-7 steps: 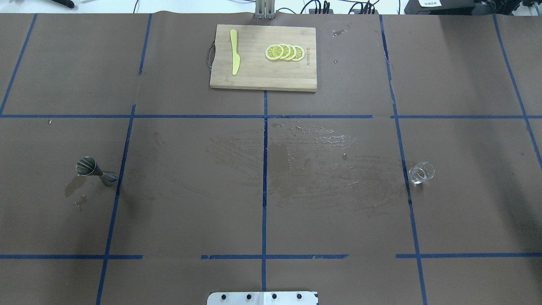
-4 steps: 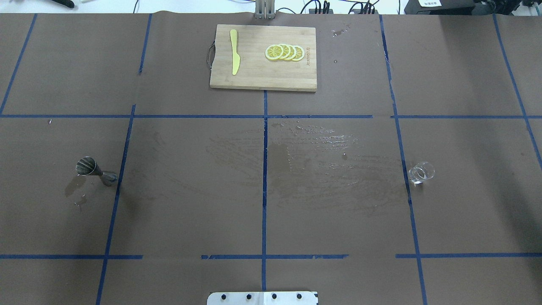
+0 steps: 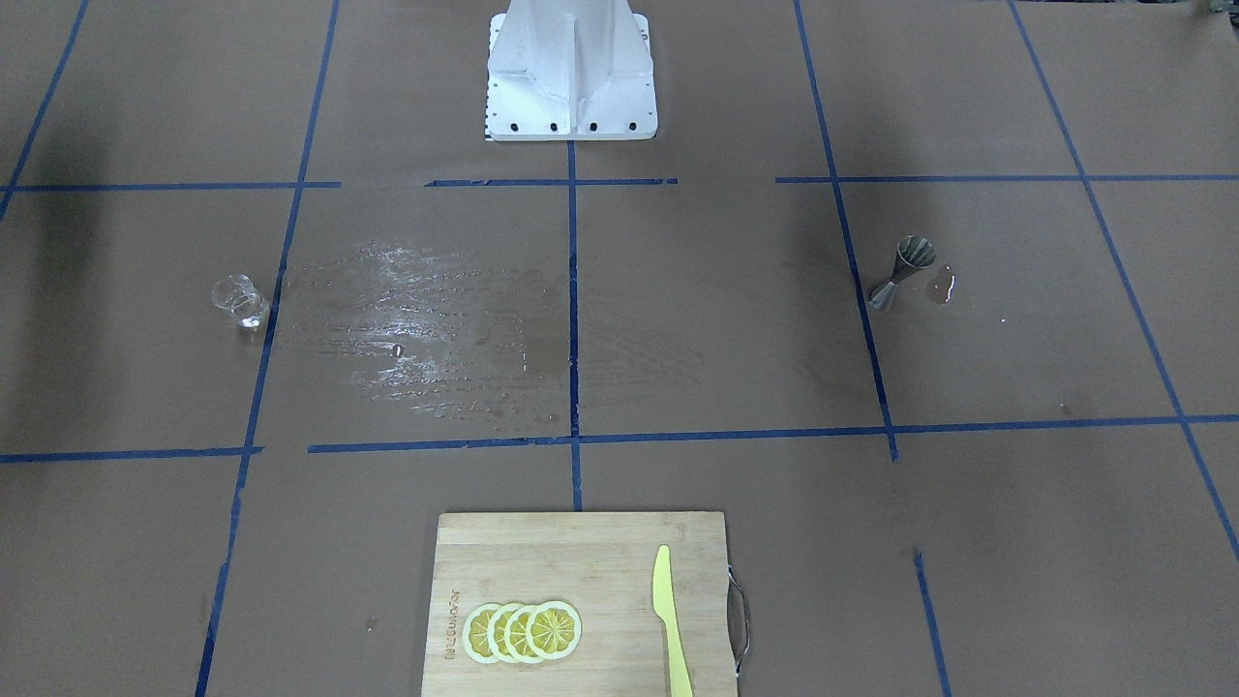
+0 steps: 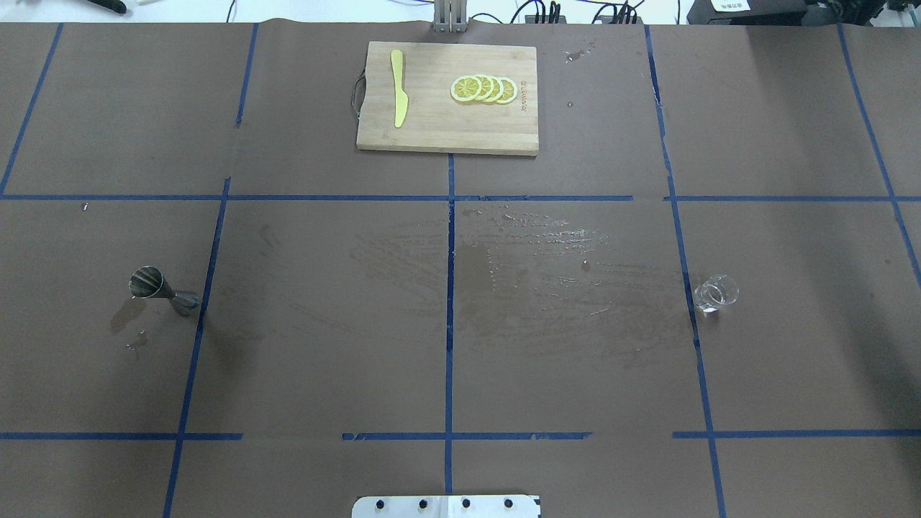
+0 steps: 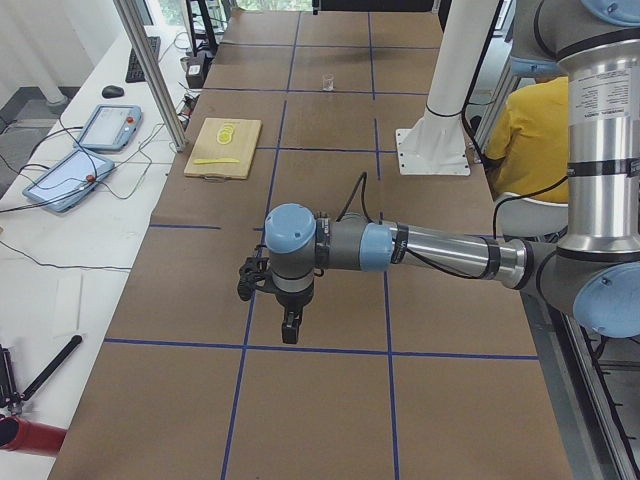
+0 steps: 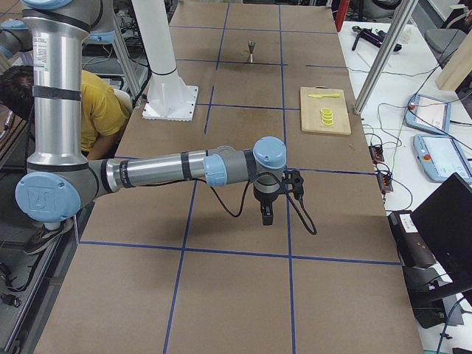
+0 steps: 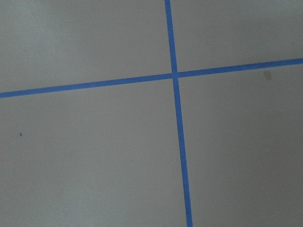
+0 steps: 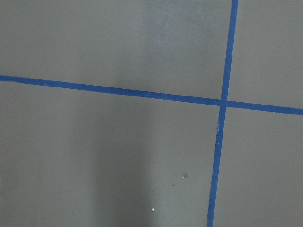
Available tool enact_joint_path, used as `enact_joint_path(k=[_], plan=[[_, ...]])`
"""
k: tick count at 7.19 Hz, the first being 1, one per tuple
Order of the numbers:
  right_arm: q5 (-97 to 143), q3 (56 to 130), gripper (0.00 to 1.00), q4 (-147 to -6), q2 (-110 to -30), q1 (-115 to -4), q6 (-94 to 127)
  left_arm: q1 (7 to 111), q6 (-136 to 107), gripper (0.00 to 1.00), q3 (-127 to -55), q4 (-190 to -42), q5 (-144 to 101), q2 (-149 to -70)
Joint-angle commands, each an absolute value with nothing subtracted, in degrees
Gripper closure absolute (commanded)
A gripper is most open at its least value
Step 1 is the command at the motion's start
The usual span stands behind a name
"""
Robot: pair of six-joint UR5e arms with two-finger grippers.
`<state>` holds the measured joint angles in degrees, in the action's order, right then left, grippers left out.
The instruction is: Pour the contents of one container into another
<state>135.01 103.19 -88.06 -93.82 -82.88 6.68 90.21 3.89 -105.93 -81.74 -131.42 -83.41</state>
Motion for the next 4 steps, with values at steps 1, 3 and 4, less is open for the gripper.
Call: enact_joint_path(k=[1,3,4], plan=[[135.3,103.3,0.0,-88.1,-94.0,-82.9,6.7,89.7,4.0,0.0,-106.1,-81.4,-131.6,-82.2],[135.3,103.4,0.0,-88.1,-94.0,-82.9,6.7,88.8,3.8,0.0,-106.3,-83.2,-143.2,-82.4],[135.3,103.4,0.0,-88.1,-94.0,-82.9,6.7,88.2,3.3,0.0,-106.8,-84.5,-143.4,-82.5]])
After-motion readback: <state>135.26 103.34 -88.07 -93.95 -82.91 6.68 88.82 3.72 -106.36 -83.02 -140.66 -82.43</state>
